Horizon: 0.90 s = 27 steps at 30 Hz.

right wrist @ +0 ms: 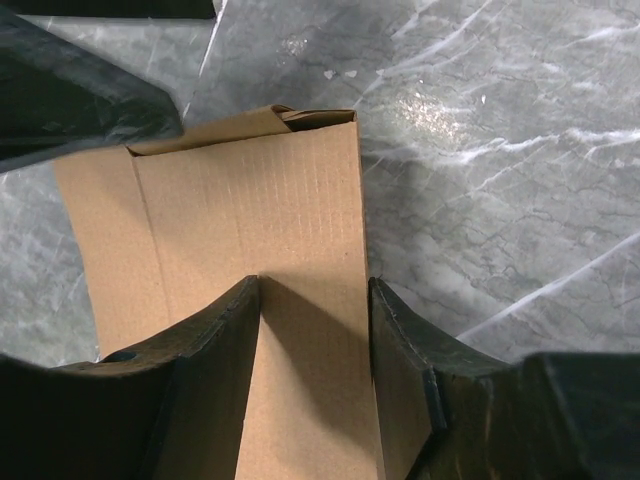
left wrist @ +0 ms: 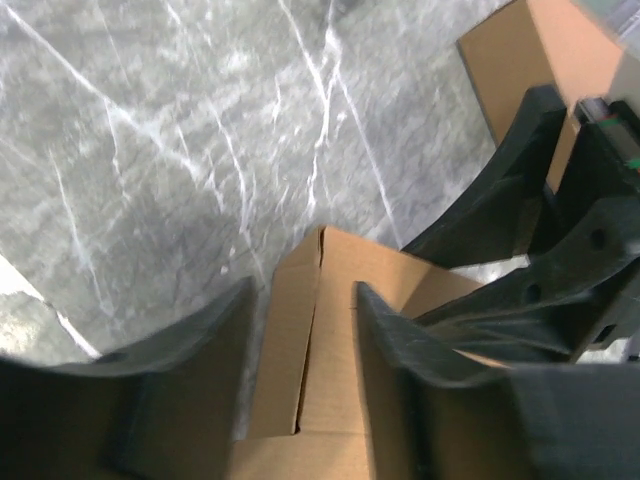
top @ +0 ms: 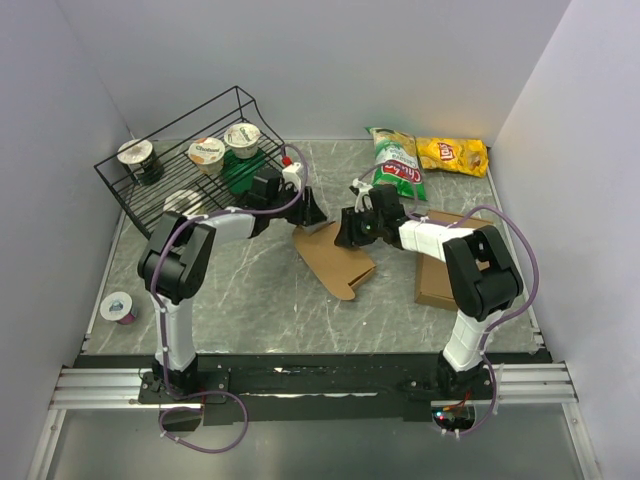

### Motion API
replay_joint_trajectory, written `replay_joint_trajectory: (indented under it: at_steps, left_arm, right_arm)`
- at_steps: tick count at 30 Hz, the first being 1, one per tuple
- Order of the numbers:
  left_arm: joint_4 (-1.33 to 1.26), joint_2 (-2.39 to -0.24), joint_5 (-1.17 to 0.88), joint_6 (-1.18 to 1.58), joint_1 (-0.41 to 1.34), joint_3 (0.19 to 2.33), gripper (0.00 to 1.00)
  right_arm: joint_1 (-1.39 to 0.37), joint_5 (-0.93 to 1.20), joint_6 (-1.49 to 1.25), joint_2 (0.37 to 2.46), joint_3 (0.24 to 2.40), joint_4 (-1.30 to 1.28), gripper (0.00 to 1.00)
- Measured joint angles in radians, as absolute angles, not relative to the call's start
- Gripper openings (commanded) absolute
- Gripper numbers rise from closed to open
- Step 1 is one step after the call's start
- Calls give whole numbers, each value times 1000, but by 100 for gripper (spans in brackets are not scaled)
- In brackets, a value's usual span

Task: Fold the paper box
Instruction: Close the paper box at the center of the board.

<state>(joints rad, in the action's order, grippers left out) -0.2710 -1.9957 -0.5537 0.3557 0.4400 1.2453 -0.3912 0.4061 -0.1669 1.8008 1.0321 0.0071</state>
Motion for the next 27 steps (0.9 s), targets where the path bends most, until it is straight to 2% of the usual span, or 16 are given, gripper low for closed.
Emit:
replay_joint_trajectory:
  at_steps: [14,18,27]
  left_arm:
    - [-294,-2011,-579,355,440,1200,29]
    - [-313,-2016,-580,361,440,1189,21]
    - [-340,-2020,-583,361,439,1182,15]
  right_arm:
    - [-433,342,-151,1799,1056,-6,51]
    - [-451,317,-133,1796,1064,-11,51]
    - [-492,244,-84,1780,1062,-9,40]
